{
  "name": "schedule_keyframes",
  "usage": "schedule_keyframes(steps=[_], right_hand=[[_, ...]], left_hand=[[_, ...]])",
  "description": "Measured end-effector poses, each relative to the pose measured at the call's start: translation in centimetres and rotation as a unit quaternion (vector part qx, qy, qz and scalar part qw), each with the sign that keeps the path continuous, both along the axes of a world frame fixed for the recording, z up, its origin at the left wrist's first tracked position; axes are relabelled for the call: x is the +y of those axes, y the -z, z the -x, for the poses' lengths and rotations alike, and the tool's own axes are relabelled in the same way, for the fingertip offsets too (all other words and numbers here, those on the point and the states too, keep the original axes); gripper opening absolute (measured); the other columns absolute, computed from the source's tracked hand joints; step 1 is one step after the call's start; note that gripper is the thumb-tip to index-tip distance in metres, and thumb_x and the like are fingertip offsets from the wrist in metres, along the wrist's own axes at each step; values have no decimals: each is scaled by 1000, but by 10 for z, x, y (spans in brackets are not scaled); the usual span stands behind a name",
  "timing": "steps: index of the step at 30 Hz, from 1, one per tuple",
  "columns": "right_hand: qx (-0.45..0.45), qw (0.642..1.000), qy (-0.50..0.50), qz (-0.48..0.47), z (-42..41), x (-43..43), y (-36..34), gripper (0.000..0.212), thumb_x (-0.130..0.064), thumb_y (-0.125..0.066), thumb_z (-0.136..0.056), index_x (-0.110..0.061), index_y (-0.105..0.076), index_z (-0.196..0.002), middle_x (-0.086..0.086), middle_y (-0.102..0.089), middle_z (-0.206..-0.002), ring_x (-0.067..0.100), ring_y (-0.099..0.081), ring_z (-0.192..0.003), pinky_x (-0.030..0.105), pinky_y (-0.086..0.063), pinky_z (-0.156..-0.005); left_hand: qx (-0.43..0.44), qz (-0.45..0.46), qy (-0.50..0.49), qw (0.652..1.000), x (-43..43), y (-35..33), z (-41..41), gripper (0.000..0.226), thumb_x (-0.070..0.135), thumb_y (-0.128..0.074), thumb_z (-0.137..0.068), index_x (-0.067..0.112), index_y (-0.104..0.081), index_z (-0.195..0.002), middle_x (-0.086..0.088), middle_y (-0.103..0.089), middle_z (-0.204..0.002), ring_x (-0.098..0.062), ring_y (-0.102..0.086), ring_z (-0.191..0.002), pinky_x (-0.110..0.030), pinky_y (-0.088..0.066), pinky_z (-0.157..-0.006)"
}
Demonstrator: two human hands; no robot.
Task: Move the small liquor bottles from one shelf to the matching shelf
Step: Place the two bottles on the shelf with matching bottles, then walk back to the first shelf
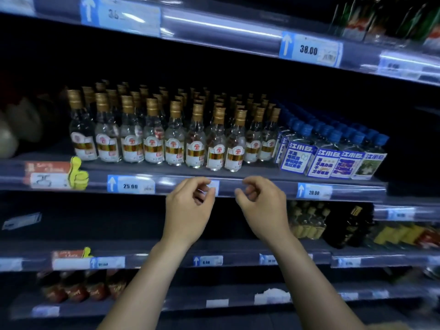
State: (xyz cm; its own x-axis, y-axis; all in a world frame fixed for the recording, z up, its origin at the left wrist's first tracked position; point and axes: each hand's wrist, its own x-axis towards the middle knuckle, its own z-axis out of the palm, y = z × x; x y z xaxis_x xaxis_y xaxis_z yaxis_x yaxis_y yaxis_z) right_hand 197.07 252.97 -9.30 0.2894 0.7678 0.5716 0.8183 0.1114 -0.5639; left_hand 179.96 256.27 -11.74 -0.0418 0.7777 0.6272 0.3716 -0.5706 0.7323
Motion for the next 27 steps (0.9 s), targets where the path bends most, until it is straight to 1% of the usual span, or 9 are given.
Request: schedule_keyframes(steps=[1, 5, 8, 11, 14, 17, 20, 23, 27], right_hand=[[2, 1000, -10, 14, 1, -7, 6, 19, -26, -79, -86, -18, -73, -102, -8, -63, -80, 8, -59, -69, 17, -42, -66], [-6, 992, -69, 109, 0, -39, 35, 22, -31, -73, -91, -19, -73, -109, -3, -68, -88, 17, -64, -79, 30, -51, -75], [-15, 971, -147, 187, 5, -71, 70, 30, -32, -70, -93, -16, -71, -118, 3, -73, -103, 22, -69, -97, 30, -51, -86], [-28, 950, -199, 237, 22, -109, 111, 35, -28, -70, -93, -10, -71, -123, 10, -75, -118, 28, -67, -112, 30, -46, -94], [-33, 906, -257, 334, 51, -155, 144, 48, -32, -65, -97, -6, -62, -138, 12, -67, -136, 29, -61, -126, 32, -45, -103], [-52, 867, -316, 381, 88, -204, 174, 49, -31, -65, -97, -6, -61, -138, 13, -71, -126, 30, -64, -118, 36, -50, -99], [-89, 830, -366, 412, 132, -257, 201, 51, -29, -64, -97, -6, -59, -142, 15, -66, -138, 32, -58, -130, 33, -43, -106], [-138, 784, -416, 440, 187, -316, 227, 48, -30, -63, -96, -6, -63, -137, 16, -67, -136, 33, -58, -129, 33, -43, -103], [-199, 710, -480, 476, 275, -407, 262, 53, -35, -61, -96, -11, -57, -144, 10, -63, -141, 29, -56, -130, 26, -42, -97]], left_hand=[[9, 23, 2, 1000, -9, 6, 1, 13, 19, -76, -89, 22, -74, -101, 12, -68, -83, -3, -63, -76, -9, -46, -67], [87, 136, -13, 987, -50, 37, 8, 22, 28, -75, -88, 23, -72, -109, 9, -69, -85, -10, -66, -77, -32, -56, -78], [151, 214, -63, 963, -97, 69, 18, 42, 42, -70, -89, 22, -66, -125, 1, -72, -112, -20, -67, -104, -35, -52, -93], [191, 302, -77, 931, -160, 100, 34, 59, 46, -65, -92, 18, -55, -143, -7, -63, -139, -24, -59, -126, -33, -47, -103], [169, 381, -99, 904, -232, 125, 65, 60, 44, -64, -94, 18, -51, -146, -8, -60, -143, -24, -57, -129, -36, -48, -103], [140, 447, -158, 869, -310, 151, 105, 56, 39, -64, -95, 14, -55, -144, -10, -63, -140, -26, -59, -128, -33, -46, -103], [100, 505, -221, 828, -392, 177, 147, 51, 37, -65, -95, 15, -58, -140, -11, -67, -134, -28, -63, -122, -32, -48, -100], [73, 558, -263, 784, -479, 201, 189, 53, 39, -64, -95, 15, -58, -142, -11, -68, -134, -28, -62, -123, -30, -45, -102], [36, 612, -308, 727, -606, 234, 248, 53, 40, -61, -97, 13, -56, -143, -13, -68, -132, -30, -57, -128, -33, -44, -105]])
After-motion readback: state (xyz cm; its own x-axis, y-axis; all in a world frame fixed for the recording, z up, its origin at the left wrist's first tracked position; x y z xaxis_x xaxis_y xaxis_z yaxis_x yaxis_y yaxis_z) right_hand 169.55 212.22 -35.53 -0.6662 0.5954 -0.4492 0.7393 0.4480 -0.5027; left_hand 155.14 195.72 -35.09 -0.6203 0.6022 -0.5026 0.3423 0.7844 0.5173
